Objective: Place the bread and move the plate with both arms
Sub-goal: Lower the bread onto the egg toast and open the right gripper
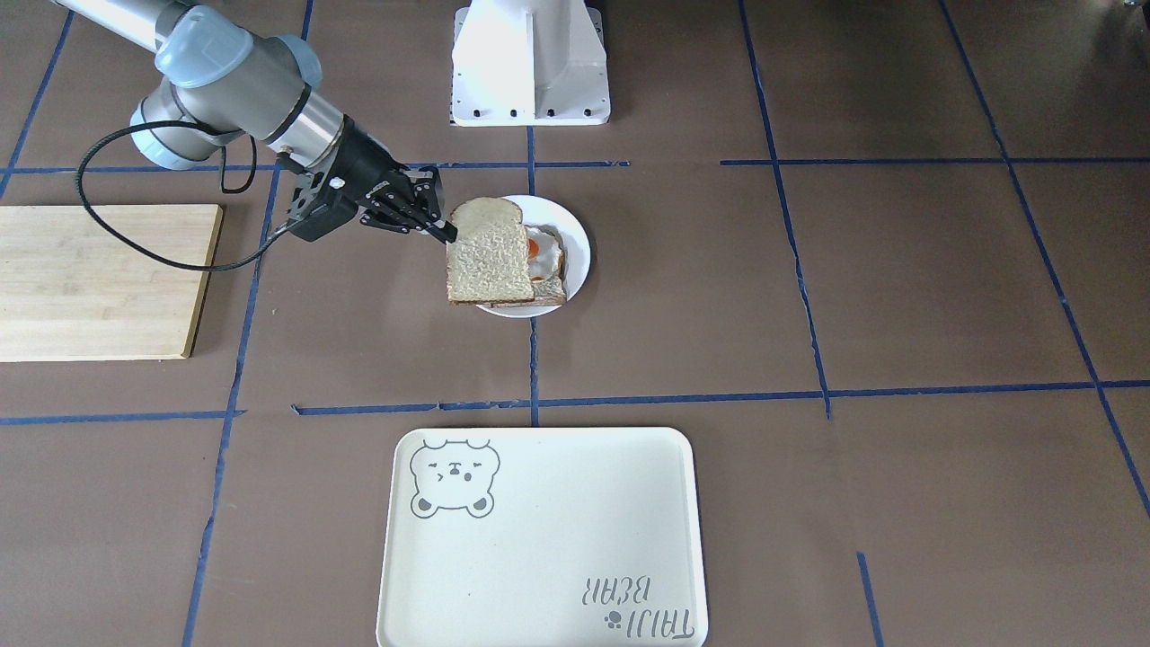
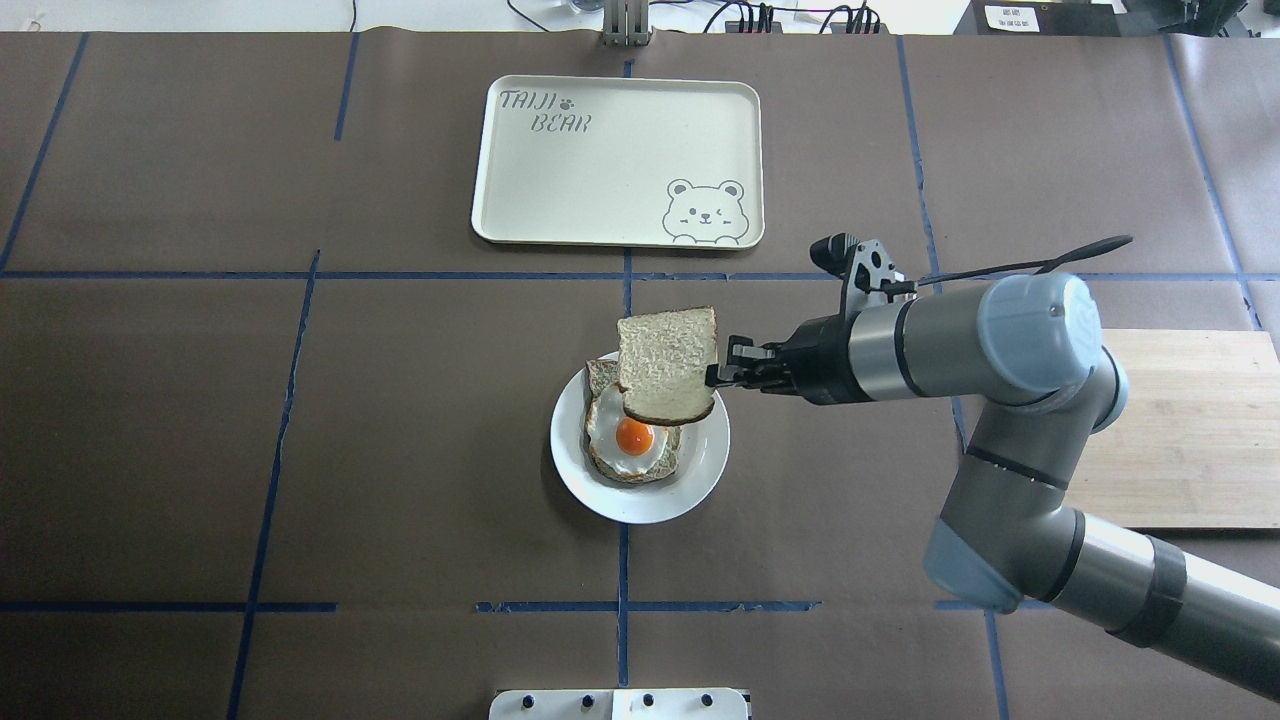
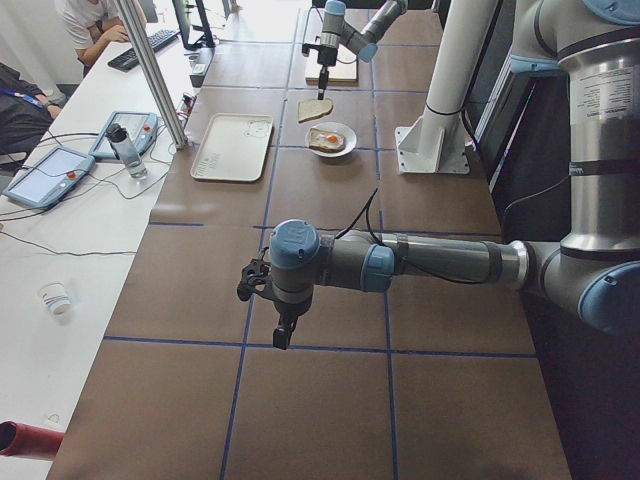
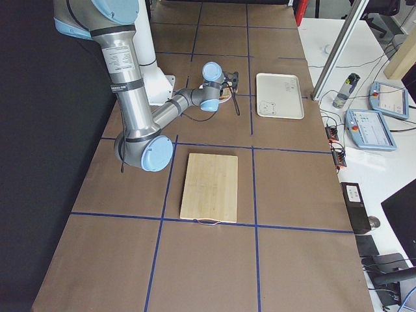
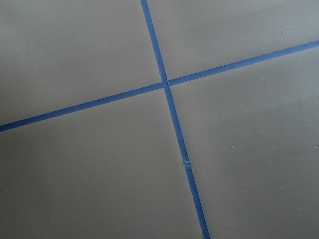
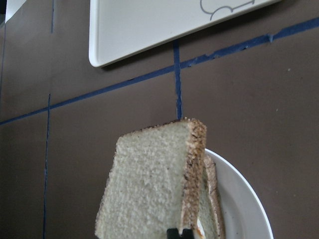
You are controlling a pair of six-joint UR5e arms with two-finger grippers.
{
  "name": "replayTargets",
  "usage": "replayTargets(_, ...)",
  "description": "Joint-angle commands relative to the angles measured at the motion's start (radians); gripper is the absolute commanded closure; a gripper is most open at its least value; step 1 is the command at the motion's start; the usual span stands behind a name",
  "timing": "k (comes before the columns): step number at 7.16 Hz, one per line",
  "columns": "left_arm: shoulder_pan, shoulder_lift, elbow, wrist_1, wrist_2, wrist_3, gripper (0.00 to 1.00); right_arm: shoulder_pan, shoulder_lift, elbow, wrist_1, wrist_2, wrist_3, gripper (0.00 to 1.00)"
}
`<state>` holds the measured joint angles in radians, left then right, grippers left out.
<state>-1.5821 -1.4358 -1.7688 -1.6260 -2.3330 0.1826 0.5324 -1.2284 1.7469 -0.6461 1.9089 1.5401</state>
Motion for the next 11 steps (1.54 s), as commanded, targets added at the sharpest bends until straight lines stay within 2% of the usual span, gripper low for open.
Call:
replayTargets(1, -0.001, 0.000, 0.002, 0.000, 0.000, 0.002, 0.00, -0.106, 0.029, -0.039, 0.000, -0.135, 0.000, 1.00)
replayTargets(7, -0.001, 0.000, -0.001, 0.000, 0.000, 0.000, 0.00, -0.134, 0.033, -0.090, 0.002, -0.182, 0.000, 0.98)
replayTargets(8, 0.001, 0.000, -0.001, 0.000, 0.000, 0.000, 0.00, -0.134, 0.035, -0.089, 0.002, -0.182, 0.000, 0.61)
replayTargets(9, -0.001, 0.000, -0.006, 0.000, 0.000, 0.000, 0.00, -0.131, 0.033, -0.089, 0.000, -0.182, -0.002, 0.01)
replayTargets(10, 0.001, 0.000, -0.004, 0.000, 0.000, 0.000, 0.00, -0.118, 0.032, -0.089, -0.009, -0.173, -0.003, 0.00)
replayTargets(11, 0.001, 0.000, -0.007, 0.000, 0.000, 0.000, 0.00, -0.074, 0.038, -0.076, -0.102, -0.119, -0.009, 0.00)
